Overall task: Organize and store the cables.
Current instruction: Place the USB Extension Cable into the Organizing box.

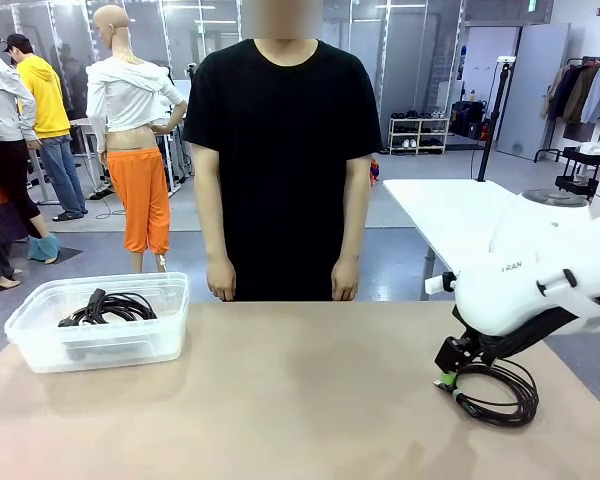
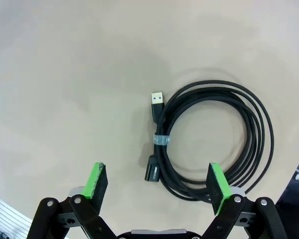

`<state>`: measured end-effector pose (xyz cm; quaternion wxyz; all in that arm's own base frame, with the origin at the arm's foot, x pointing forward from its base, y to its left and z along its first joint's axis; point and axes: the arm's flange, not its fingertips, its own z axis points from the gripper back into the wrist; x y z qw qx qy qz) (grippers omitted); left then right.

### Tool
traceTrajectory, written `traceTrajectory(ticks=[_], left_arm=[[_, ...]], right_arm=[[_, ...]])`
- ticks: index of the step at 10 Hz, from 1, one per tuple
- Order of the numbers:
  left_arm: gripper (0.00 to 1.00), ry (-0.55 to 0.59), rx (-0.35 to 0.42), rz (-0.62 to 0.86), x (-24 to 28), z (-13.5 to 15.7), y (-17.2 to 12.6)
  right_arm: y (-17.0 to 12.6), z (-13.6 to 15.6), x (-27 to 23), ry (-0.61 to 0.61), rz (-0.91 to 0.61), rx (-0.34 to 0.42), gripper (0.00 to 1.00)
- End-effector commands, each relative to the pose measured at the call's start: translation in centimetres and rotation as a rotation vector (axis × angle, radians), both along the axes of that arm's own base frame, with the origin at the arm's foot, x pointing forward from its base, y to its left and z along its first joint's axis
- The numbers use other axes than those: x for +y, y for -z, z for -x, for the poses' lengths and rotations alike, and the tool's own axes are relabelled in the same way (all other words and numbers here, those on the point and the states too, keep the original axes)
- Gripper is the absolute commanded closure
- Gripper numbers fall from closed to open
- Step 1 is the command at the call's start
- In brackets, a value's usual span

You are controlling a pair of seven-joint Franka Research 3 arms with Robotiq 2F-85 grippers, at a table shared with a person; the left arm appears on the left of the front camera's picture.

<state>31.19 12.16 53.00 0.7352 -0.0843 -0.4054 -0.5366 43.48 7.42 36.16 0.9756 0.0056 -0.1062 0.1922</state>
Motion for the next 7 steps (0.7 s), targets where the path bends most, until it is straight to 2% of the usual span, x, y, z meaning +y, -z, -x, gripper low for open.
traceTrajectory(ticks=[1, 7], left_arm=[[0.0, 0.003, 0.002, 0.009, -0.12, -0.04, -0.09], [0.0, 0.003, 0.002, 0.009, -0.12, -0.04, -0.09]], right_arm=[[-0.59, 0.51, -0.34, -0.017, 0.0, -0.005, 0.0], [-0.59, 0.51, -0.34, -0.017, 0.0, -0.005, 0.0]])
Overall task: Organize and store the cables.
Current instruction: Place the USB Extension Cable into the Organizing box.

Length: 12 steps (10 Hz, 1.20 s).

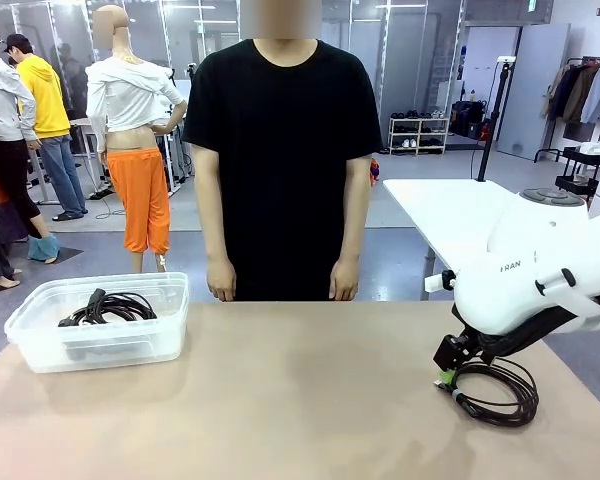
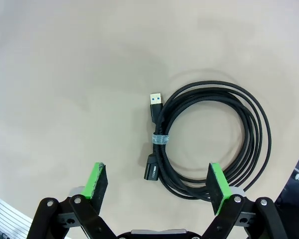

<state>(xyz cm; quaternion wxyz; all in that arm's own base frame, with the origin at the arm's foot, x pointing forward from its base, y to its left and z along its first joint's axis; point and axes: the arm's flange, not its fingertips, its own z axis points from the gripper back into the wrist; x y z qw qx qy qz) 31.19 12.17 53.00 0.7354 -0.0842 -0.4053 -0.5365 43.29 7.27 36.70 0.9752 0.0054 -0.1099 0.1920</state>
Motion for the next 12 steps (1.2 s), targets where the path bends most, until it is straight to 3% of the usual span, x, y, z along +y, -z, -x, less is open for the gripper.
traceTrajectory(ticks=[1, 4, 9, 11, 12], left_arm=[[0.0, 0.003, 0.002, 0.009, -0.1, 0.0, -0.1], [0.0, 0.003, 0.002, 0.009, -0.1, 0.0, -0.1], [0.0, 0.003, 0.002, 0.009, -0.1, 0.0, -0.1], [0.0, 0.003, 0.002, 0.009, -0.1, 0.0, -0.1], [0.0, 0.003, 0.002, 0.009, -0.1, 0.0, -0.1]], right_arm=[[0.0, 0.0, 0.0, 0.0, 0.0, -0.001, 0.0], [3.5, -1.7, 0.2, 0.051, 0.068, 0.042, 0.0], [5.9, -2.7, 0.6, 0.084, 0.047, 0.089, 0.0], [6.9, -3.2, 1.0, 0.09, 0.076, 0.102, 0.18], [7.1, -3.3, 1.0, 0.087, 0.081, 0.115, 0.53]])
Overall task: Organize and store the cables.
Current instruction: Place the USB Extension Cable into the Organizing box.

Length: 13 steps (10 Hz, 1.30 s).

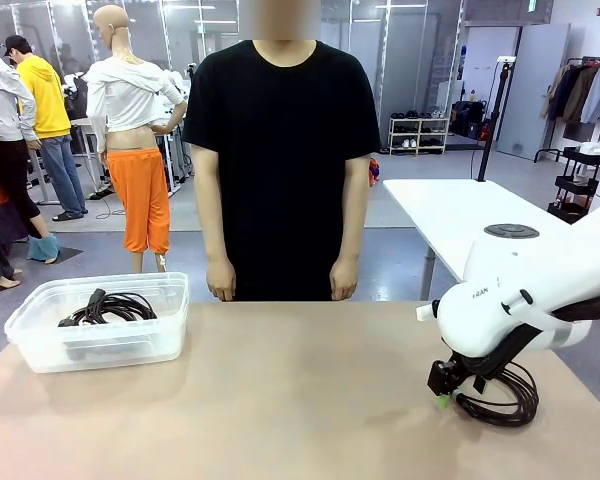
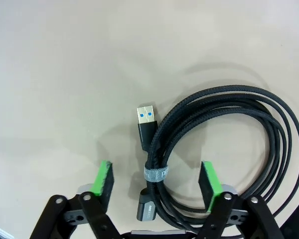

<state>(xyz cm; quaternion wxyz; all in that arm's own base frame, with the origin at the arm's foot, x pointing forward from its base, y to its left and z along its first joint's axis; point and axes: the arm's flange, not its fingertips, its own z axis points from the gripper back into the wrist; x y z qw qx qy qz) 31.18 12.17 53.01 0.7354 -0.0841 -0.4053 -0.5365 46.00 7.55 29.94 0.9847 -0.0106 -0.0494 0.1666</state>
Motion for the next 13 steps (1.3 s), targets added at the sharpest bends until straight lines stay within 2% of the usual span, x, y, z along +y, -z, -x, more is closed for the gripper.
traceTrajectory(ticks=[1, 2, 4, 5, 7, 10, 11, 13], left_arm=[[0.0, 0.003, 0.002, 0.009, -0.1, 0.0, -0.1], [0.0, 0.003, 0.002, 0.009, -0.1, 0.0, -0.1], [0.0, 0.003, 0.002, 0.009, -0.1, 0.0, -0.1], [0.0, 0.003, 0.002, 0.009, -0.1, 0.0, -0.1], [0.0, 0.003, 0.002, 0.009, -0.1, 0.0, -0.1], [0.0, 0.003, 0.002, 0.009, -0.1, 0.0, -0.1], [0.0, 0.003, 0.002, 0.009, -0.1, 0.0, -0.1], [0.0, 0.003, 0.002, 0.009, -0.1, 0.0, -0.1]], right_arm=[[0.4, -0.6, 0.6, 0.031, 0.036, 0.006, 0.78], [0.2, -0.5, 0.5, 0.036, 0.04, 0.011, 1.0], [0.2, -0.5, 0.7, 0.035, 0.047, 0.021, 1.0], [0.0, -0.5, 0.8, 0.038, 0.052, 0.027, 0.97], [-1.3, -0.7, 0.9, 0.05, 0.063, 0.022, 1.0], [-5.5, -1.2, 1.7, 0.07, 0.052, -0.007, 1.0], [-7.0, -1.2, 1.9, 0.102, 0.031, 0.022, 1.0], [-9.5, -1.3, 2.3, 0.106, 0.005, -0.023, 1.0]])
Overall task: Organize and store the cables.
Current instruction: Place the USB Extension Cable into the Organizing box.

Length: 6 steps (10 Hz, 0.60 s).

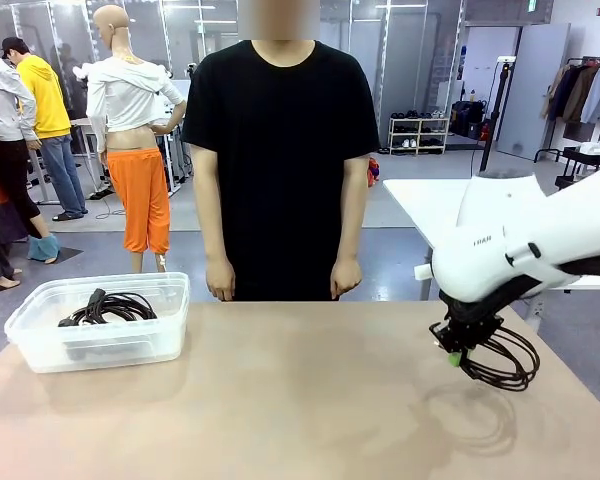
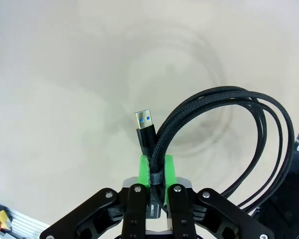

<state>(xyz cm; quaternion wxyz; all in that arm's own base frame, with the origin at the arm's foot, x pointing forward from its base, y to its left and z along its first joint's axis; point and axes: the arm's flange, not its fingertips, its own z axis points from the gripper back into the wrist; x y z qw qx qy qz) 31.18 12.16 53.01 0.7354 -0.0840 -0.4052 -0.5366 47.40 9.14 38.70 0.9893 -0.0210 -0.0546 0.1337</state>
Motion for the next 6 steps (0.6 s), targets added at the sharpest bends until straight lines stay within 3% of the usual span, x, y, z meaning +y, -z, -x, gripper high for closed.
traceTrajectory(ticks=[1, 6], left_arm=[[0.0, 0.003, 0.002, 0.01, -0.12, -0.05, -0.09], [0.0, 0.003, 0.002, 0.01, -0.12, -0.05, -0.09]], right_arm=[[-1.54, 0.12, 0.77, 0.04, -0.025, -0.027, 1.0], [-1.25, -0.01, 0.21, 0.005, -0.011, -0.017, 1.0]])
